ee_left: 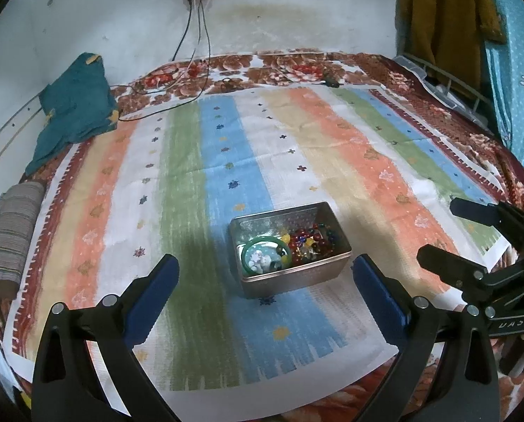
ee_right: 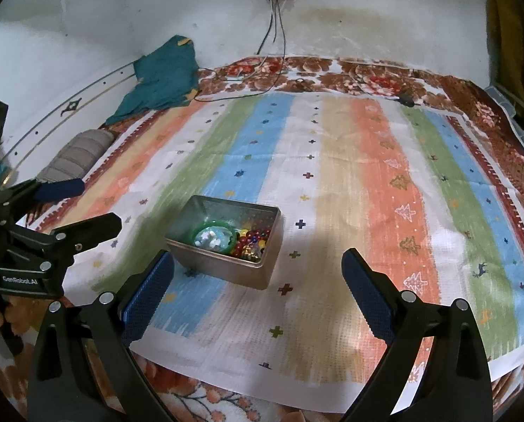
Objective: Organize jewelry
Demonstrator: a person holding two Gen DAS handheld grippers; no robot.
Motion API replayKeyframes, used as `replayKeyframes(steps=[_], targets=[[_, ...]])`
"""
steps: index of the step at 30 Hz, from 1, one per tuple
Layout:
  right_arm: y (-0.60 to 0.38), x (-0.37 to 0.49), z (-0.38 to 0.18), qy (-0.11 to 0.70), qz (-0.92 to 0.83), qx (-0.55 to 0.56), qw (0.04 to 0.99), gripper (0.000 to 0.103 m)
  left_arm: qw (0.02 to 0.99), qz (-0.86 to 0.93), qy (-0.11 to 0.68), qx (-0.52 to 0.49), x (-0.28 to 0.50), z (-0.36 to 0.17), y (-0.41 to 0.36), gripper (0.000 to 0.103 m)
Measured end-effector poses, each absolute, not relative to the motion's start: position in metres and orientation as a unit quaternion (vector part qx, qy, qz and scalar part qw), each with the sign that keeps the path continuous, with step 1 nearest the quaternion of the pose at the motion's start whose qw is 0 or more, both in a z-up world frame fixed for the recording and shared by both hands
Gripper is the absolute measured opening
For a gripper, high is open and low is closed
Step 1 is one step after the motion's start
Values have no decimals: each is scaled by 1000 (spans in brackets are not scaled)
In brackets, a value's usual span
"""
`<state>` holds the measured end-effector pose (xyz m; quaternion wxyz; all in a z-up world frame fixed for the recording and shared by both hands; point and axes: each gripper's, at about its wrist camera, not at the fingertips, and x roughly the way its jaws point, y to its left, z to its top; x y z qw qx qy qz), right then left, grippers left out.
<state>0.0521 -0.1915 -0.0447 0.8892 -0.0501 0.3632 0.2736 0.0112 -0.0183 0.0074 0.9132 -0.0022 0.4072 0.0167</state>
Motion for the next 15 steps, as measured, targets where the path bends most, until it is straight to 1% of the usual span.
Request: replayKeyframes(steps=[15], targets=[[-191,52,-44,364,275,-52,888,97,916,8,402,-5,12,10,-21,97]])
